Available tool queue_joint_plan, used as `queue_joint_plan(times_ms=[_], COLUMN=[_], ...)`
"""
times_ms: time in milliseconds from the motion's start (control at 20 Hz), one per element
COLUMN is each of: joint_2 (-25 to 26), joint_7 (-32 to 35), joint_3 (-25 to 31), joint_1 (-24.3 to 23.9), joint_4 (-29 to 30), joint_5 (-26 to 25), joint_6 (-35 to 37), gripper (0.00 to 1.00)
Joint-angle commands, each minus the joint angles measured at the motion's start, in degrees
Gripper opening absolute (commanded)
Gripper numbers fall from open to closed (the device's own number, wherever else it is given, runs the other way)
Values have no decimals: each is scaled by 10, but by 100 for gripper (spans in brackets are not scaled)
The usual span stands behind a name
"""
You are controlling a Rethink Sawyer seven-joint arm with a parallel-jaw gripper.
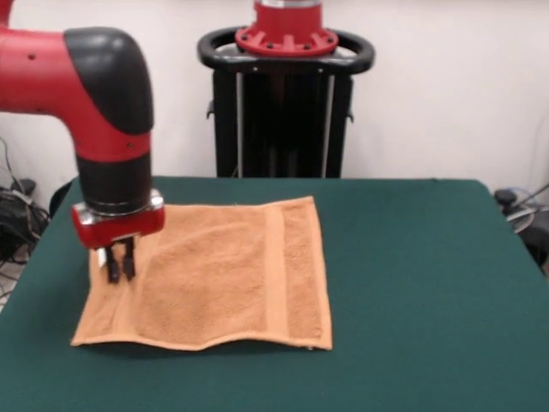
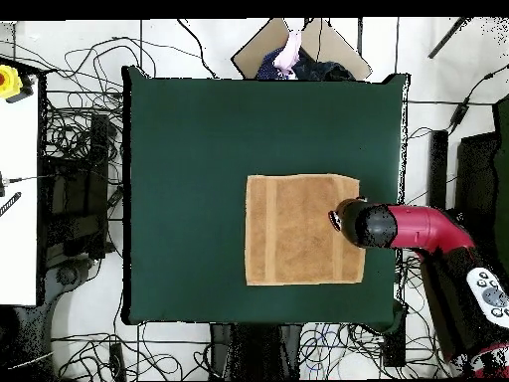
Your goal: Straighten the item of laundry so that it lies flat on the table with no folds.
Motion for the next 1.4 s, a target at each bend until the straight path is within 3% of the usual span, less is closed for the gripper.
queue_joint_plan(times_ms=[50,250,550,600,800,950,1400], joint_2=[39,52,68,69,45,-9,-98], joint_7=[-166,-175,-111,-111,-17,59,176], joint_3=[47,41,14,17,-15,-44,-141], joint_1=[-16,-30,-21,-24,4,36,135], joint_4=[-65,-58,-38,-31,19,88,205], joint_5=[-50,-50,-37,-32,-28,-18,43], joint_6=[27,8,-22,-22,-57,-91,-163], gripper=[0,0,0,100,100,100,100])
